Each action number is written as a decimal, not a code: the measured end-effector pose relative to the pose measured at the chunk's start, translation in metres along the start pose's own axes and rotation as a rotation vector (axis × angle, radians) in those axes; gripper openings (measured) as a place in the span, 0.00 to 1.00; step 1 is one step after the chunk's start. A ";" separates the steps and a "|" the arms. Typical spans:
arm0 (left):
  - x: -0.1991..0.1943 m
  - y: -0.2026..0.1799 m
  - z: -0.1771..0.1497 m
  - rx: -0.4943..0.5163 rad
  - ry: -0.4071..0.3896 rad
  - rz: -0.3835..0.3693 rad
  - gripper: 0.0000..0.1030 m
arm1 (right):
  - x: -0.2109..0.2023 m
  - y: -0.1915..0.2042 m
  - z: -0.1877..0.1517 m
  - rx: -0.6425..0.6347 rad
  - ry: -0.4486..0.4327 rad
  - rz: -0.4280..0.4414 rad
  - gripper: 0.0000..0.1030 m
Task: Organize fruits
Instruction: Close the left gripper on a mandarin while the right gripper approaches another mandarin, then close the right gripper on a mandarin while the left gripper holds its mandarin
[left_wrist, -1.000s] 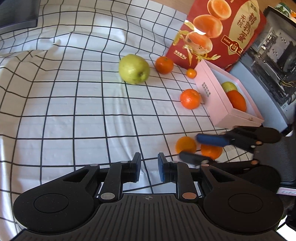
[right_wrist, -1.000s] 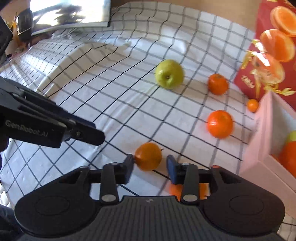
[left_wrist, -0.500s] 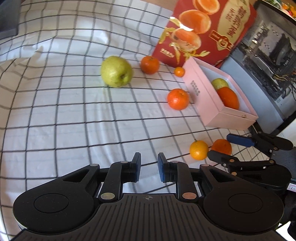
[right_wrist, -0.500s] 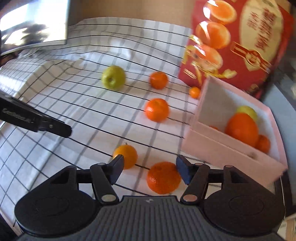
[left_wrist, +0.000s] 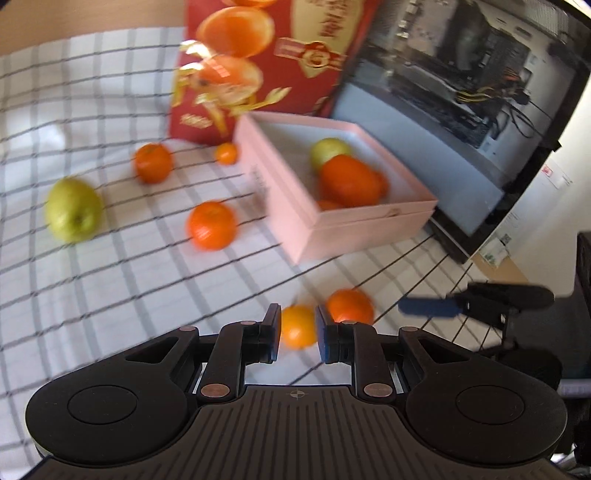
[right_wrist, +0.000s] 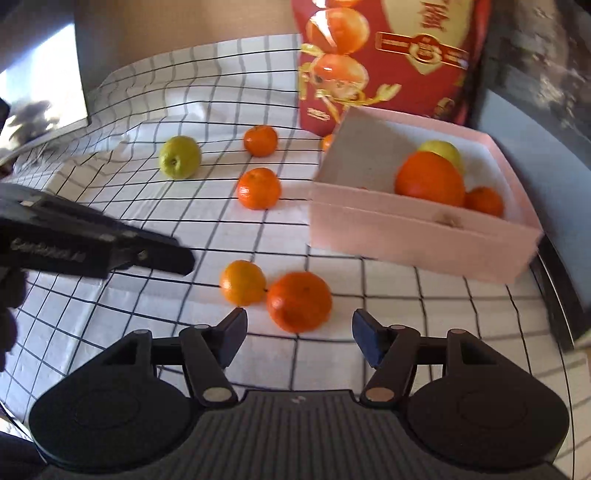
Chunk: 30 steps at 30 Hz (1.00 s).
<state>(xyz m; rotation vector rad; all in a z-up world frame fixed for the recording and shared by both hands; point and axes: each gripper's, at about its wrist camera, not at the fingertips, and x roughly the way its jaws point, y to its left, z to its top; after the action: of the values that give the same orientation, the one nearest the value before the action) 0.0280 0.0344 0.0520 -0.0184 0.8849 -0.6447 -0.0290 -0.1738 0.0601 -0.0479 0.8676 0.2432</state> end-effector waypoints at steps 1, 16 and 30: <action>0.007 -0.005 0.002 0.020 0.010 0.006 0.23 | -0.001 -0.003 -0.003 0.013 0.001 -0.006 0.62; 0.039 0.000 0.003 0.046 0.091 0.101 0.45 | 0.003 -0.012 -0.040 0.074 -0.013 -0.087 0.78; 0.055 -0.003 0.000 0.011 0.103 0.077 0.37 | 0.011 -0.015 -0.044 0.087 -0.004 -0.146 1.00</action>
<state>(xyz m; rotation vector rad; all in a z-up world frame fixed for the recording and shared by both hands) 0.0518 0.0029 0.0142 0.0588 0.9765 -0.5820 -0.0518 -0.1925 0.0227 -0.0293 0.8653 0.0691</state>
